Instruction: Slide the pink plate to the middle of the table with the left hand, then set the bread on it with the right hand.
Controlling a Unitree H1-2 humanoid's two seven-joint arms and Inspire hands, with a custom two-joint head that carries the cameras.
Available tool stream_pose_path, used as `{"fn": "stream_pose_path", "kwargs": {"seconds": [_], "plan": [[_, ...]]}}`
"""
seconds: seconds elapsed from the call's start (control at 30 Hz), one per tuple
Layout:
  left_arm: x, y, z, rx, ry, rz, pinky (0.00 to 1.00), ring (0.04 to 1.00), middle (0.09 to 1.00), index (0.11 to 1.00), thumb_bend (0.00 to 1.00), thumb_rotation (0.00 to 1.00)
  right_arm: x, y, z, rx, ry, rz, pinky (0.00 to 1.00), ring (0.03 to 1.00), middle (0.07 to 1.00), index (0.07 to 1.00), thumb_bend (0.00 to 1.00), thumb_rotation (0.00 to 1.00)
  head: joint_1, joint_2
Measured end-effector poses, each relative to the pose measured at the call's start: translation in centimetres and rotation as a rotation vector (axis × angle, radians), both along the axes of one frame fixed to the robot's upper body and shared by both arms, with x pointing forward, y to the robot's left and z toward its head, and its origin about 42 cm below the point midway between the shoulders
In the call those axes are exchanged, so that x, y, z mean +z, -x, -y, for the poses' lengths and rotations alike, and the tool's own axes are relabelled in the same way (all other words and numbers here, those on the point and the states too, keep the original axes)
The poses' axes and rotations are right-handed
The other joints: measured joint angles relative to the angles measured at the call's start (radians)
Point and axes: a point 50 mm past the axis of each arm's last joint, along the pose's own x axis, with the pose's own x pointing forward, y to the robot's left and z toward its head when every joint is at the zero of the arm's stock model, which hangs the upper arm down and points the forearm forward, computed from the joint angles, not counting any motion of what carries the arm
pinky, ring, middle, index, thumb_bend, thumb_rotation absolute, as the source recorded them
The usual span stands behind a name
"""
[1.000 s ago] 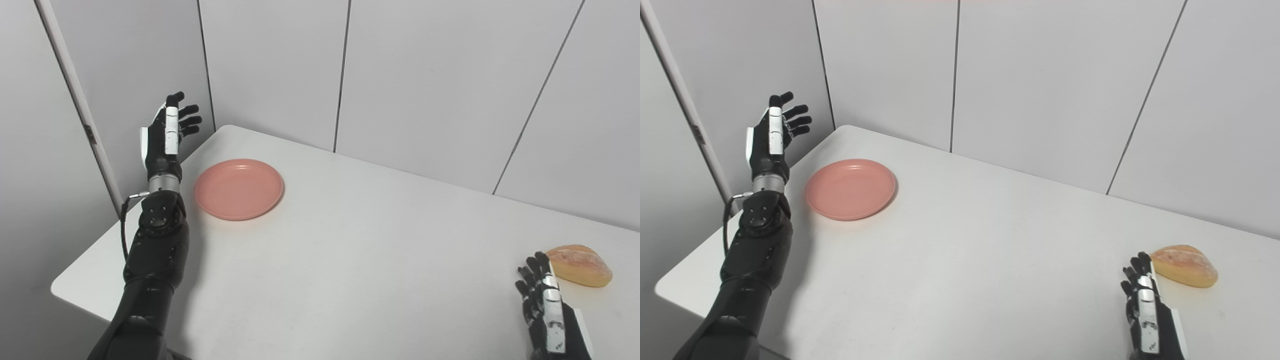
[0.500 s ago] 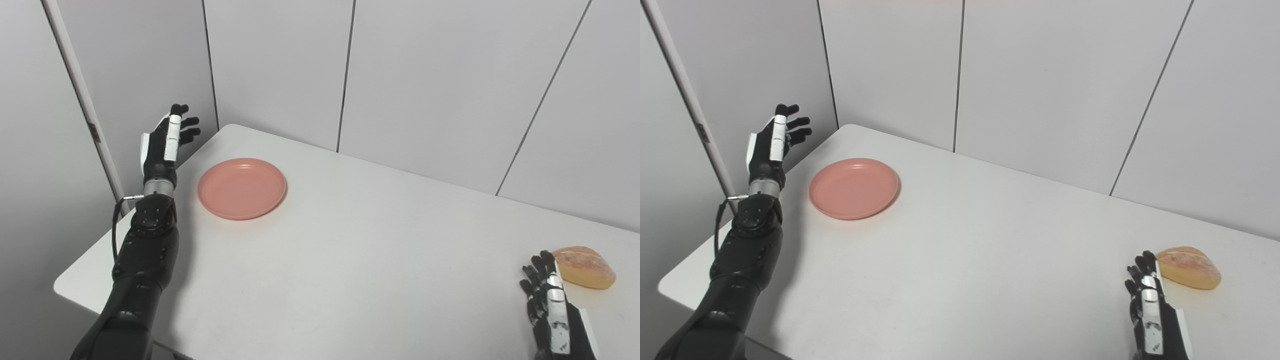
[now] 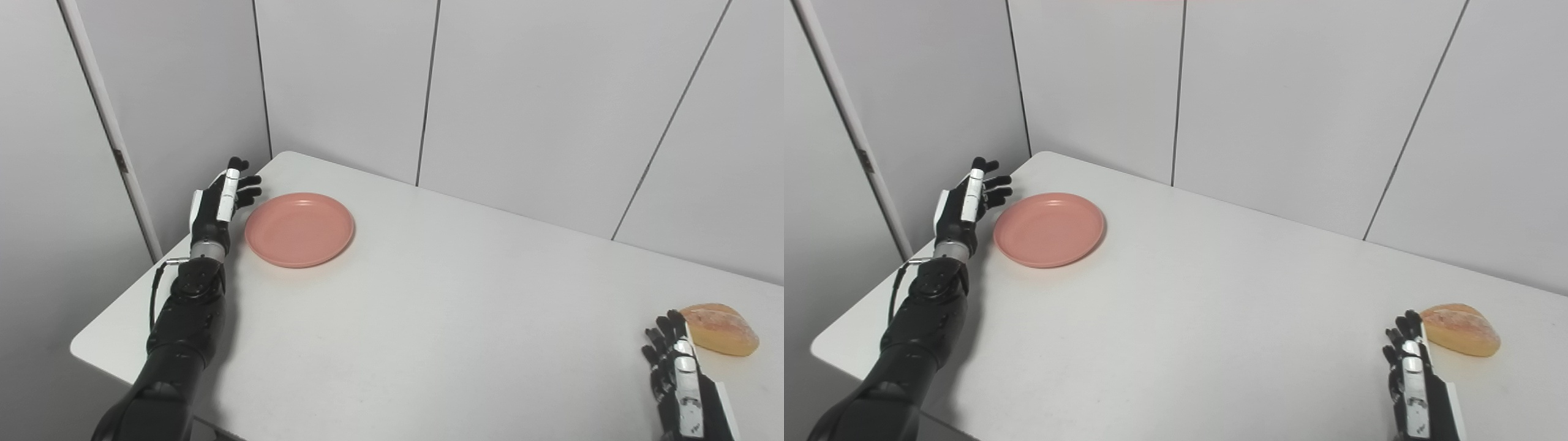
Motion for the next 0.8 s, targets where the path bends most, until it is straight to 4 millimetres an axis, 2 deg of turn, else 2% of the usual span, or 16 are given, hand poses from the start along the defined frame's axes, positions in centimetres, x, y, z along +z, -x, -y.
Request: {"fn": "stream_pose_path", "kwargs": {"seconds": [0.1, 0.3, 0.43, 0.57, 0.8], "plan": [[-0.3, 0.0, 0.2, 0.001, 0.017, 0.000, 0.77, 0.724, 0.746, 0.793, 0.83, 1.00, 0.3, 0.2, 0.0, 0.002, 0.000, 0.003, 1.00, 1.000, 1.000, 1.000, 0.45, 0.95, 0.002, 0.003], [-0.7, -0.1, 0.8, 0.005, 0.029, -0.002, 0.80, 0.748, 0.772, 0.824, 0.84, 1.00, 0.3, 0.2, 0.0, 0.002, 0.000, 0.002, 1.00, 1.000, 1.000, 1.000, 0.48, 0.95, 0.000, 0.003], [-1.0, -0.1, 0.8, 0.013, 0.037, -0.012, 0.83, 0.759, 0.776, 0.824, 0.84, 1.00, 0.3, 0.2, 0.0, 0.002, 0.001, -0.002, 1.00, 1.000, 1.000, 1.000, 0.45, 0.97, 0.002, 0.005], [-1.2, -0.2, 0.8, 0.029, 0.039, -0.008, 0.82, 0.752, 0.770, 0.825, 0.81, 1.00, 0.3, 0.3, 0.0, 0.003, -0.002, -0.004, 1.00, 1.000, 1.000, 1.000, 0.46, 0.95, 0.002, 0.006], [-1.7, -0.2, 1.2, 0.034, 0.063, 0.002, 0.80, 0.756, 0.787, 0.828, 0.81, 1.00, 0.5, 0.3, 0.0, 0.005, -0.015, -0.002, 1.00, 1.000, 1.000, 1.000, 0.45, 0.94, 0.000, 0.011]]}}
